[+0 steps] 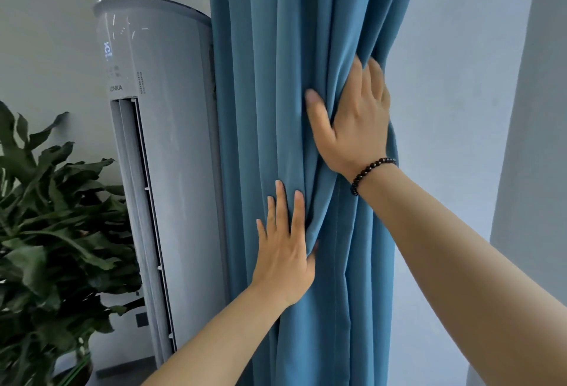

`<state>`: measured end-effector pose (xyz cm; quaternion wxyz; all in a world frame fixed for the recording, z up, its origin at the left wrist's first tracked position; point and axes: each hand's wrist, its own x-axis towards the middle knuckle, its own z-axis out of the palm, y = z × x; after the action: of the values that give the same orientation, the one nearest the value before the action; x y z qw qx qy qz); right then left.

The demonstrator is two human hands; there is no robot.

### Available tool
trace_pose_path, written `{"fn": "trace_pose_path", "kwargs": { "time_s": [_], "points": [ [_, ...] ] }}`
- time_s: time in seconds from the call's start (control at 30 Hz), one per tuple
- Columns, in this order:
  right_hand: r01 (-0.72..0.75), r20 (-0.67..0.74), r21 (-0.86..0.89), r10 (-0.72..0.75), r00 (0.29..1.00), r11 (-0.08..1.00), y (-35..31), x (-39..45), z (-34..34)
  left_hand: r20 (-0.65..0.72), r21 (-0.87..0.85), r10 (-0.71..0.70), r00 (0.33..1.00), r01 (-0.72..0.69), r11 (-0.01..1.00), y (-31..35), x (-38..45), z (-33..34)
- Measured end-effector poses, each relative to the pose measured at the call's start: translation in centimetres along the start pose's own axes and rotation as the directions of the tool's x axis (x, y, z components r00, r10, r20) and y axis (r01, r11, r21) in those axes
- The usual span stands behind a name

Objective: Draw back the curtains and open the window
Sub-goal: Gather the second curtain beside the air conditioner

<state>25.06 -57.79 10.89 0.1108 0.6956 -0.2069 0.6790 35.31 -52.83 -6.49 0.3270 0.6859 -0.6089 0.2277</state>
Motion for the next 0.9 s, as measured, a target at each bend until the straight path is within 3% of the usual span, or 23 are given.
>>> {"fn": "trace_pose_path", "kwargs": {
  "time_s": [0.17,0.57,0.7,0.8,0.9],
  "points": [
    [0.039,-0.023,-0.055,-0.041,0.999,0.998,-2.1,-0.3,3.2,0.071,0.021,-0.063,0.995,0.062,0.998,-1.8,1.4,-0.1],
    [-0.010,0.127,-0.107,0.024,0.992,0.994,-2.7,-0.5,11.1,-0.001,0.037,-0.196,0.981,0.196,0.980,-6.9,3.6,2.4],
    [-0.029,0.181,-0.108,0.049,0.982,0.994,-2.3,-1.1,13.5,-0.032,0.011,-0.153,0.988,0.154,0.988,-9.0,3.4,3.4],
    [-0.047,0.202,-0.087,0.064,0.977,0.995,-2.2,-0.9,14.9,-0.104,-0.131,-0.105,0.989,0.091,0.987,-9.8,2.9,3.9],
    [-0.067,0.205,-0.056,0.077,0.976,0.996,-2.1,-0.4,15.9,-0.102,-0.167,-0.057,0.993,0.039,0.985,-10.5,2.7,4.2]
  ]
}}
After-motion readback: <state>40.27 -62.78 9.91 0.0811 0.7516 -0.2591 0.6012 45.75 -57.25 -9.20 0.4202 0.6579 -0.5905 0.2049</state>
